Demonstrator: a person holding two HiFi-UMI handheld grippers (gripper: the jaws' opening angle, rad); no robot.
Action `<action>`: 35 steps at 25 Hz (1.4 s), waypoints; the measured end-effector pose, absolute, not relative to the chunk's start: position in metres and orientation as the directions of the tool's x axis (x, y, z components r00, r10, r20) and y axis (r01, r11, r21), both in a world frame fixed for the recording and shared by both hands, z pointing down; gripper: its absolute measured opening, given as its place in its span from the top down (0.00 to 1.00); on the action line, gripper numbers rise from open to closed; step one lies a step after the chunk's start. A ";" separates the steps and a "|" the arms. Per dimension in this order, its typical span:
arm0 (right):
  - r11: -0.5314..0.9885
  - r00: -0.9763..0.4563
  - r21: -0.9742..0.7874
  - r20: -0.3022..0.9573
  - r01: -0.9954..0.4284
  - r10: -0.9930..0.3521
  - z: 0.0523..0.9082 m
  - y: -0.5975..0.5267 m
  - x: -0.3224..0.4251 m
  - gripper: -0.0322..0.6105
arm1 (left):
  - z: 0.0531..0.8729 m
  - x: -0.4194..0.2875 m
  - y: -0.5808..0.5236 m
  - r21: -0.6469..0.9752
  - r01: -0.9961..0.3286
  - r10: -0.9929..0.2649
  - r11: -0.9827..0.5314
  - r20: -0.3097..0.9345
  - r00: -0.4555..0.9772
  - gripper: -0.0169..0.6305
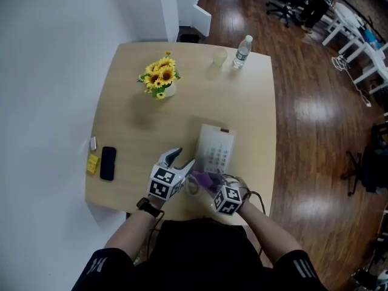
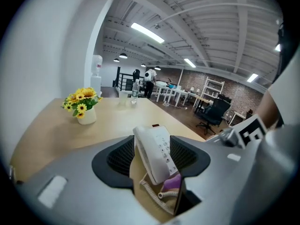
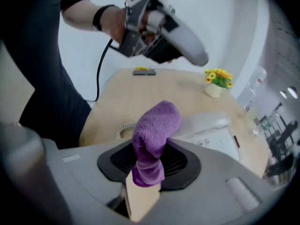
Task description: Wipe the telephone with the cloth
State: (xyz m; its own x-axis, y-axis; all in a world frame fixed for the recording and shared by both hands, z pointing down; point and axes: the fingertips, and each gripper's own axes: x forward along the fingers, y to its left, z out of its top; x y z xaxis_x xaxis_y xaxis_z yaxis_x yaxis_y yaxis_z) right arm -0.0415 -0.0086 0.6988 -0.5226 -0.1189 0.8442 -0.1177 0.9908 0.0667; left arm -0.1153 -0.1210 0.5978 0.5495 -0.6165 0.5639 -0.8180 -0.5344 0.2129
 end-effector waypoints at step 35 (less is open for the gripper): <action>0.810 -0.608 -0.013 0.668 -0.586 -0.429 0.613 -0.022 0.080 0.73 | 0.709 -0.053 -0.190 0.308 -0.898 -0.502 -0.315 0.749 0.433 0.63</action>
State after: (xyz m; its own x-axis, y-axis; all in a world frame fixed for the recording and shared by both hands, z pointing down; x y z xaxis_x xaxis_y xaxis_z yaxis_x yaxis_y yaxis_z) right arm 0.0798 -0.0219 0.6130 -0.6083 -0.4293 0.6676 -0.5858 0.8103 -0.0128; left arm -0.0533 -0.1901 0.7094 0.4327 -0.5020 0.7488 -0.8978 -0.3151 0.3076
